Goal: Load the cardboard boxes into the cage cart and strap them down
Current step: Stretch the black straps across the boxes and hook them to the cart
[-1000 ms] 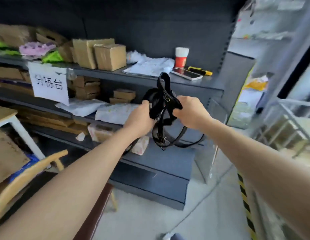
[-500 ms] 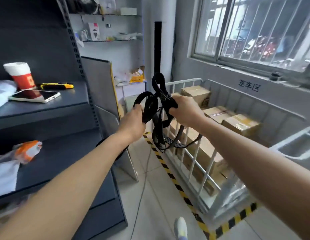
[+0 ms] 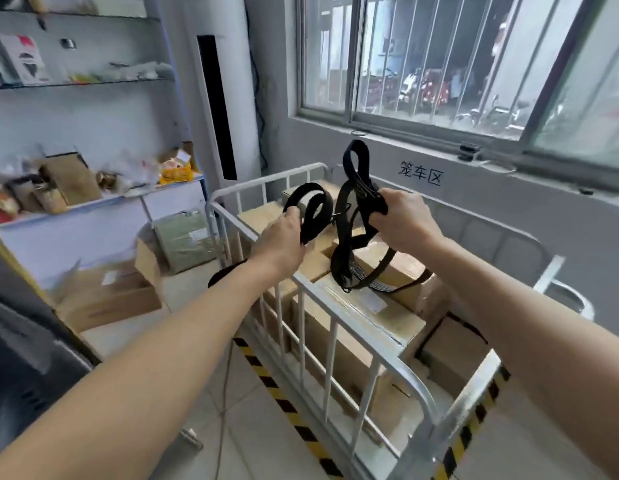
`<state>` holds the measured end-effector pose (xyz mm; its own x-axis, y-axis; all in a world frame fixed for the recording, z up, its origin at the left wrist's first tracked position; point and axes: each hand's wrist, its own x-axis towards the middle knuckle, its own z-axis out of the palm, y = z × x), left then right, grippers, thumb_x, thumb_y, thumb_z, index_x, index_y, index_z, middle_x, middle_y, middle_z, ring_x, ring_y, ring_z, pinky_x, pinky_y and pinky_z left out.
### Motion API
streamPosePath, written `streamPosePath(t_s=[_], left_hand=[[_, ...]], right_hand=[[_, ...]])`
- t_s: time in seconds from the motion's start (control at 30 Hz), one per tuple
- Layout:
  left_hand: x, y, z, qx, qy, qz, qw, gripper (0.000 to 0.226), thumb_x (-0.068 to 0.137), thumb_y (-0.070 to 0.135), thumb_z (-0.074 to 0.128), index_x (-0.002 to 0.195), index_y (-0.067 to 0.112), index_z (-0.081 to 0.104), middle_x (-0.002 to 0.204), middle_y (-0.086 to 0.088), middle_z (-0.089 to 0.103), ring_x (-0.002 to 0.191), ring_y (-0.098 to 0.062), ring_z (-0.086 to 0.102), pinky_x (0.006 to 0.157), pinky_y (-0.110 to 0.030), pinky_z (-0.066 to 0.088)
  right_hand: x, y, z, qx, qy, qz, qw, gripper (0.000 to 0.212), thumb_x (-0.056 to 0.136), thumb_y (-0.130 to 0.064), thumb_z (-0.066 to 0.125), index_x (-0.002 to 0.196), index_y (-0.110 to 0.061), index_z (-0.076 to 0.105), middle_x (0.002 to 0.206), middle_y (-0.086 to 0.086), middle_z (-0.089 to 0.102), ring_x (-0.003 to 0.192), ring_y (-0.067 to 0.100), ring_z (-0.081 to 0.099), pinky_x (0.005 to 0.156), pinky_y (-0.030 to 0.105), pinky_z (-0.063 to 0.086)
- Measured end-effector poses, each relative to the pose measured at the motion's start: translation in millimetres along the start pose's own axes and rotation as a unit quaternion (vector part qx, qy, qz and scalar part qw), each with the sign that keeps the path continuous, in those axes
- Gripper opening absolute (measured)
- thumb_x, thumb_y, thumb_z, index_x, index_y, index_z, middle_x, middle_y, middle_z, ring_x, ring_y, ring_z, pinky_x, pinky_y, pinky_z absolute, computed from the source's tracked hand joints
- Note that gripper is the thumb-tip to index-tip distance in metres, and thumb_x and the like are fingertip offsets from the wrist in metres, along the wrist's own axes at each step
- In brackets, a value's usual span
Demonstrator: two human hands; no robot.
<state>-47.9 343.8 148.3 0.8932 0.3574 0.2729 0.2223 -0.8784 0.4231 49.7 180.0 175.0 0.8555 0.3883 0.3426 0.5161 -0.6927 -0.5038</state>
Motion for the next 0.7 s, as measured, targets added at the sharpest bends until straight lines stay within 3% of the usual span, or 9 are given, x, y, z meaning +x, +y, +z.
streamPosePath(t_s=[0.27,0.43,0.53,0.7], left_hand=[[132.2,9.2,59.6,0.008,-0.03,0.076,0.997,0.022,0.09,0.0,0.047,0.108,0.011,0.041,0.111,-0.012,0.055,0.102,-0.031,0.055,0.072,-0.034,0.038],[204.0,4.9,98.8,0.018,-0.059,0.149,0.987,0.023,0.087,0.0,0.05,0.108,0.007,0.043,0.112,-0.013,0.055,0.107,-0.031,0.051,0.082,-0.036,0.039],[250.9,-8.5,127.0,0.016,-0.097,0.187,0.977,0.019,0.089,0.004,0.052,0.101,0.011,0.041,0.103,-0.007,0.053,0.101,-0.028,0.052,0.077,-0.037,0.04],[329.1,-39.0,165.6,0.027,-0.159,0.262,0.951,0.017,0.088,0.001,0.049,0.097,0.013,0.041,0.107,-0.009,0.056,0.099,-0.029,0.052,0.074,-0.037,0.042]], right_hand=[[92.9,58.5,0.3,-0.041,0.022,0.058,0.997,0.013,0.089,-0.018,0.055,0.098,-0.013,0.063,0.096,0.01,0.065,0.088,0.032,0.06,0.075,0.039,0.051],[135.1,88.5,14.5,-0.058,0.048,0.101,0.992,0.015,0.092,-0.022,0.054,0.096,-0.012,0.064,0.094,0.011,0.068,0.083,0.032,0.061,0.075,0.044,0.053],[162.7,101.2,30.1,-0.082,0.057,0.14,0.985,0.014,0.091,-0.021,0.053,0.096,-0.012,0.062,0.095,0.011,0.067,0.085,0.033,0.061,0.076,0.044,0.053],[216.2,113.5,66.9,-0.107,0.082,0.204,0.97,0.015,0.091,-0.018,0.052,0.1,-0.012,0.063,0.099,0.011,0.067,0.089,0.033,0.061,0.078,0.042,0.052]])
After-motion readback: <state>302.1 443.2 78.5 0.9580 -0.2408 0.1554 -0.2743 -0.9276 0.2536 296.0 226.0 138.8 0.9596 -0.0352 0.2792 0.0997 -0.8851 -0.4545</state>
